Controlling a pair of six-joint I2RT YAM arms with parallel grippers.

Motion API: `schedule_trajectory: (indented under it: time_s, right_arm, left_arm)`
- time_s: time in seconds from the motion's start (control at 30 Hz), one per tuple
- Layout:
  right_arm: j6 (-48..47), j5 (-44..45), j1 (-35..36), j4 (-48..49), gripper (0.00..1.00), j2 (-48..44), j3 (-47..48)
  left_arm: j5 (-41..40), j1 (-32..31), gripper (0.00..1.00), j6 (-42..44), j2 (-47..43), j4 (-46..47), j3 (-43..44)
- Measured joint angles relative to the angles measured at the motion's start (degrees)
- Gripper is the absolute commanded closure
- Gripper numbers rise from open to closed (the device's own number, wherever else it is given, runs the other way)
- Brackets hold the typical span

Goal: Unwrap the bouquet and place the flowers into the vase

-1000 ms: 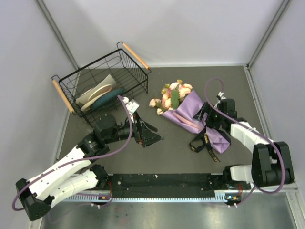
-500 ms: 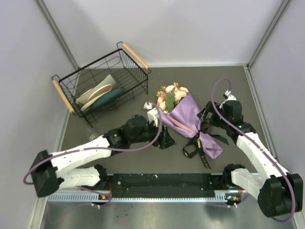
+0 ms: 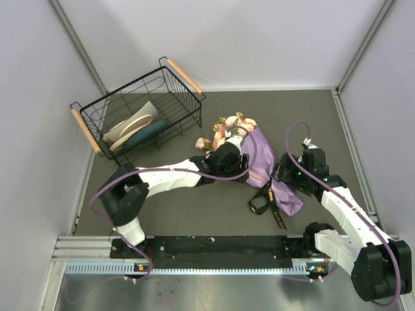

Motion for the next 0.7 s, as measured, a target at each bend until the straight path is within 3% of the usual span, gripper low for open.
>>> schedule_trajectory:
  time_s: [0.27,0.53,0.7]
  right_arm:
    - [1.42,-5.92,0.0,0.13,0.03,-1.75,-2.58]
    - [3.67,-13.2,-0.02,5.03,0.04,-1.79,-7.5]
    - [8.28,-20.26,2.8,12.98,0.04,0.52,-10.1]
  left_arm:
    - [5.09,5.4,0.29,-1.36,8.96,3.69,1.05]
    - [13.88,10.67,0.26,-1.75,15.78,6.64,8.81]
    - [16.85,13.6,0.25,-0.42,20.68,5.38,18.08]
